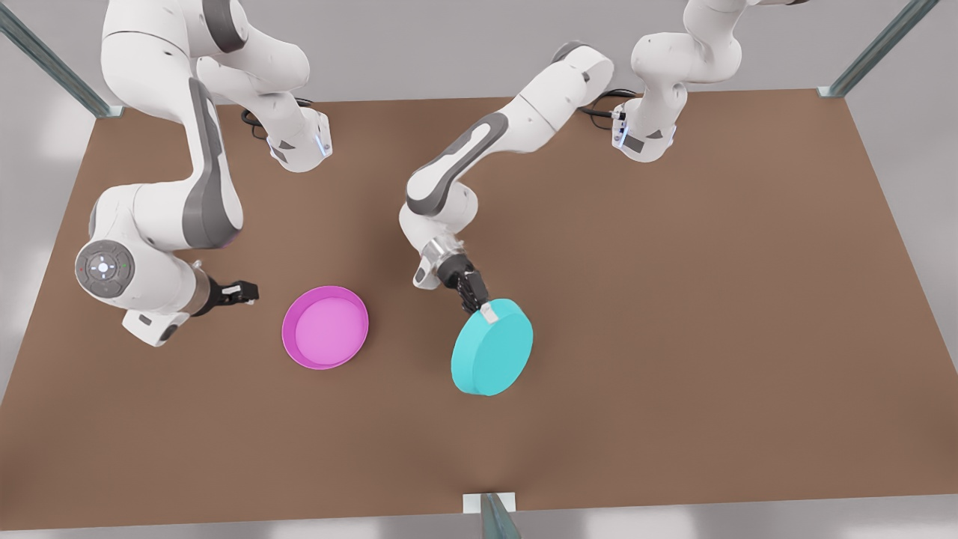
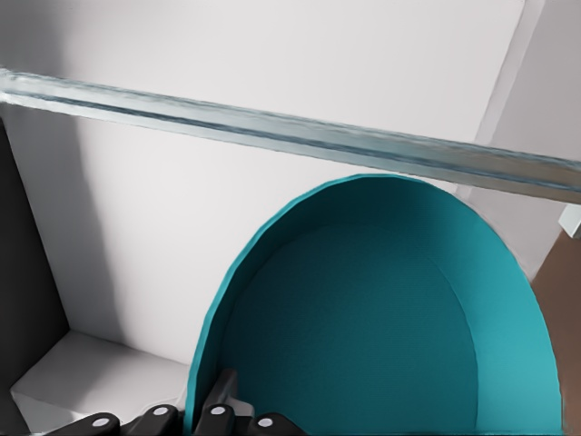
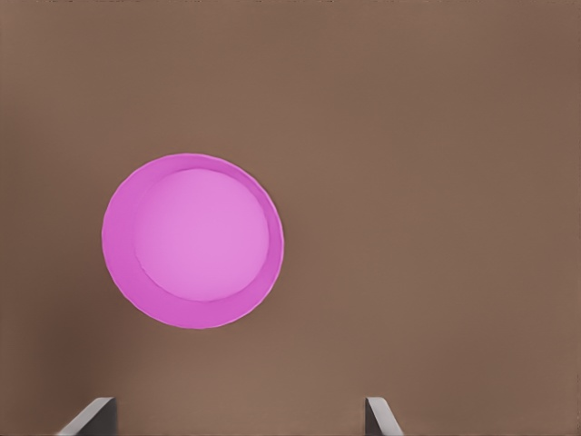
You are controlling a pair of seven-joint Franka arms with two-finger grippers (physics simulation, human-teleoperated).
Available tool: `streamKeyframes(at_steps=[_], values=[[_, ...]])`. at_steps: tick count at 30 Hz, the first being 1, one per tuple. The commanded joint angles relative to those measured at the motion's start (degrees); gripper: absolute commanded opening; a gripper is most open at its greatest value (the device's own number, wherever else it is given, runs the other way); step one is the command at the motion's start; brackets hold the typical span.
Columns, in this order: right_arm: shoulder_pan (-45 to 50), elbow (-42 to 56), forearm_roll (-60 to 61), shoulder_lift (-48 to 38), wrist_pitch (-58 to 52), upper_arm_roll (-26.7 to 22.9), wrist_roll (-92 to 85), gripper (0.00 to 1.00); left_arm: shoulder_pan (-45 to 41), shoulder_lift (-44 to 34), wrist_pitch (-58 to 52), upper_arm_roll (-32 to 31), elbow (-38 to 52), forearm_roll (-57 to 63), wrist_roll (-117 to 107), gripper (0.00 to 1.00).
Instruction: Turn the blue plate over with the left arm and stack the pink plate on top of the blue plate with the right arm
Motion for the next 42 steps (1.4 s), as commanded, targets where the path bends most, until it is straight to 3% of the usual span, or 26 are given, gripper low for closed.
streamKeyframes(at_steps=[1,7,10,13,16,22,24,25,28,30,34,42], values=[[0.0,0.01,-0.09,0.0,-0.07,0.09,0.09,1.0,-0.51,0.42,0.09,0.09,0.02,2.88,-0.06,0.21],[-0.53,-0.26,0.18,1.66,-0.16,-0.18,0.26,1.0,-0.78,4.55,1.32,-1.4,-0.77,2.7,-0.77,0.21],[-2.63,-1.05,0.0,7.37,0.54,-0.7,-1.05,1.0,-1.22,4.46,1.4,-2.98,-1.65,1.21,-0.68,0.21],[-3.6,-18.44,6.59,1.67,22.25,-4.66,-6.68,1.0,-1.39,4.73,1.32,-2.89,-3.76,1.47,-2.09,0.21],[-3.34,-24.08,10.54,2.72,33.15,-5.27,-0.09,1.0,-1.57,5.34,0.79,-2.63,-4.99,2.09,-1.38,0.21],[-5.98,-21.7,23.03,11.68,32.36,-4.75,-15.2,1.0,-2.97,5.43,0.96,-2.98,-6.05,1.56,-2.35,0.21],[-5.89,-21.53,23.2,12.83,32.98,-4.75,-15.29,1.0,-3.15,5.34,1.4,-2.98,-5.96,1.38,-3.23,0.69],[-5.8,-20.65,23.2,13.88,32.71,-4.75,-15.56,1.0,-3.06,5.43,1.49,-2.98,-6.05,1.29,-2.88,0.81],[-5.54,-20.12,23.2,15.38,32.71,-4.66,-15.47,1.0,-2.89,5.78,2.9,-2.98,-5.87,1.38,-3.23,0.95],[-5.27,-19.86,23.2,15.9,32.54,-4.66,-15.29,1.0,-2.54,5.87,4.74,-2.98,-5.69,1.21,-2.88,1.0],[-3.69,-19.59,23.11,16.7,32.45,-4.66,-14.76,1.0,-2.54,5.87,5.45,-3.68,-4.55,-1.52,-6.48,1.0],[-2.37,-19.95,23.11,17.22,32.19,-4.66,-15.29,1.0,-2.62,10.35,12.92,-3.07,-0.07,4.19,-35.3,1.0]])
